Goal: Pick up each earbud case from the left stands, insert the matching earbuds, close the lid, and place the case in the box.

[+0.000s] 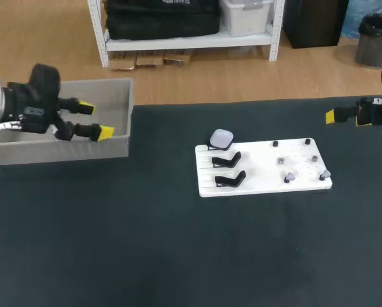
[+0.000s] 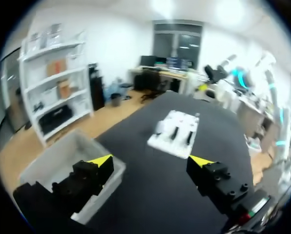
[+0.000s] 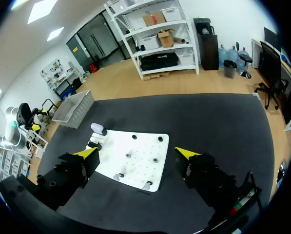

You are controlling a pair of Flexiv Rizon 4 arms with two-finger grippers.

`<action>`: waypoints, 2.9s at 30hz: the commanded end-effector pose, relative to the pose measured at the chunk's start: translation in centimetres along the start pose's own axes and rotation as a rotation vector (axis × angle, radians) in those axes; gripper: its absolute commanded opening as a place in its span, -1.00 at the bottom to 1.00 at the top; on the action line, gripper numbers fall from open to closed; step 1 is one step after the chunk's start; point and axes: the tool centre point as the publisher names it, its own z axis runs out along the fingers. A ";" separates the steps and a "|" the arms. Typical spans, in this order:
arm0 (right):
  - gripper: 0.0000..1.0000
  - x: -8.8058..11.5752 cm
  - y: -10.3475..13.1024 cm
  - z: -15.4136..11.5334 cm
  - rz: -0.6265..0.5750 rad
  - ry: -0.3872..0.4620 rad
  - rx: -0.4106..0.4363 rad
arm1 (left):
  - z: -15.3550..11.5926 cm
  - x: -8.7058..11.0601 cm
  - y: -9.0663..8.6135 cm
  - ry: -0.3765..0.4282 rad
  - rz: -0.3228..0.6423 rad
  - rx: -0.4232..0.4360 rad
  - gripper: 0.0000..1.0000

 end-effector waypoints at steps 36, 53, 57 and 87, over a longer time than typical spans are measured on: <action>1.00 0.0 0.0 0.0 0.000 0.000 0.000 | 16.1 -1.2 -1.6 0.114 0.479 0.422 1.00; 1.00 0.0 0.0 0.0 0.000 0.000 0.000 | 18.6 -0.4 -1.5 0.087 0.276 0.251 1.00; 1.00 0.0 0.0 0.0 0.000 0.000 0.000 | 19.5 -0.7 -1.2 0.048 0.307 0.277 1.00; 1.00 0.0 0.0 0.0 0.000 0.000 0.000 | 26.1 -1.5 -1.3 0.002 0.218 0.277 1.00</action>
